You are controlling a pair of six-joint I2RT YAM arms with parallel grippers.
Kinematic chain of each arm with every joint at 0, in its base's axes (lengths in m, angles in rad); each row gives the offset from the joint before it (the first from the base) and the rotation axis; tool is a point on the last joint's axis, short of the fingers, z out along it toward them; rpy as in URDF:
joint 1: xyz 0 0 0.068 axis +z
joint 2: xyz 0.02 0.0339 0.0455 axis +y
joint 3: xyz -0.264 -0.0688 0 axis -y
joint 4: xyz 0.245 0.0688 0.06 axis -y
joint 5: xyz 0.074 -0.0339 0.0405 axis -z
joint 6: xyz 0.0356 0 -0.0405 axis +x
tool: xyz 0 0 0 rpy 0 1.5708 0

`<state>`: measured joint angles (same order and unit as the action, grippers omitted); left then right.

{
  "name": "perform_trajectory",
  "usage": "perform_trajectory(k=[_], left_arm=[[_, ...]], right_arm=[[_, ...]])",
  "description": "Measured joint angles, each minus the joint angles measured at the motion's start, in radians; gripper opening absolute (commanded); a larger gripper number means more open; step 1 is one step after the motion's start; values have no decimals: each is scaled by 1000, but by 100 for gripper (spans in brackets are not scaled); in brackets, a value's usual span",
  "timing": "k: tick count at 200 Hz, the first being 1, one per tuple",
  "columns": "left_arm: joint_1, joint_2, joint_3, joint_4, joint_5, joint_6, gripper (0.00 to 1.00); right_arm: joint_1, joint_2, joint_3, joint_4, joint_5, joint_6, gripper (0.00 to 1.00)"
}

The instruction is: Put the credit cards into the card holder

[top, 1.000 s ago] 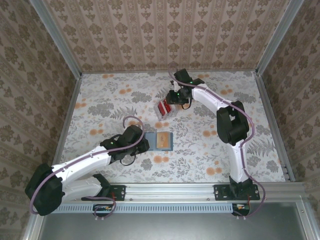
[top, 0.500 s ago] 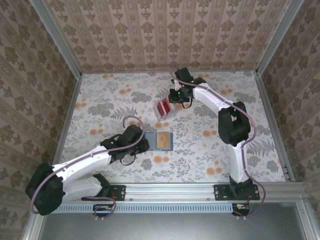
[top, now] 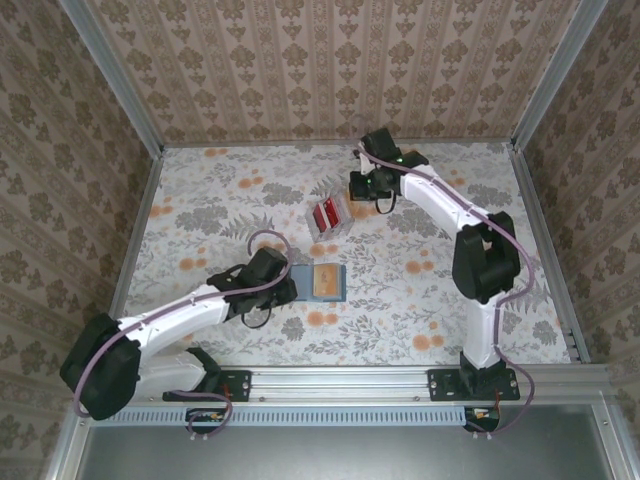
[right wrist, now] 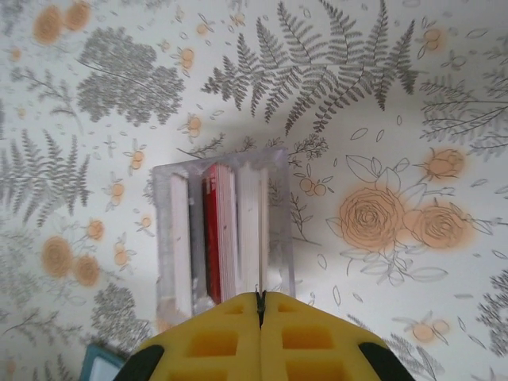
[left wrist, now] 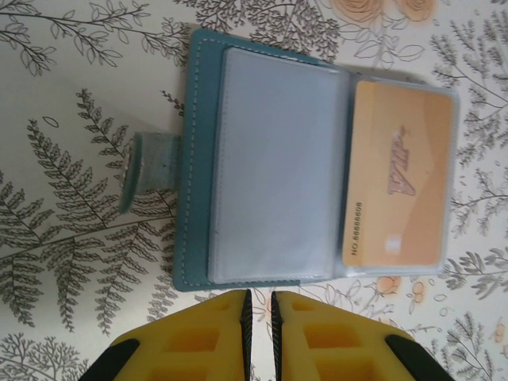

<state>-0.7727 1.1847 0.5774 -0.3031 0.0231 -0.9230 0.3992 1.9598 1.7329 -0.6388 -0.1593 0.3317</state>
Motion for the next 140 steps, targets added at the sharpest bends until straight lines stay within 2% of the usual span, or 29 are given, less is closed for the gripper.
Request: perform_trajectory(k=[50, 81, 115, 140], left_arm=[[72, 52, 8, 15, 36, 51, 16], [113, 72, 8, 31, 58, 70, 16], [133, 120, 8, 66, 86, 87, 16], [133, 174, 8, 86, 103, 94, 15]], right_arm=[[0, -254, -167, 37, -13, 10, 5], [0, -391, -375, 148, -127, 75, 5], [20, -447, -627, 305, -270, 202, 5], [83, -452, -789, 436, -321, 315, 4]])
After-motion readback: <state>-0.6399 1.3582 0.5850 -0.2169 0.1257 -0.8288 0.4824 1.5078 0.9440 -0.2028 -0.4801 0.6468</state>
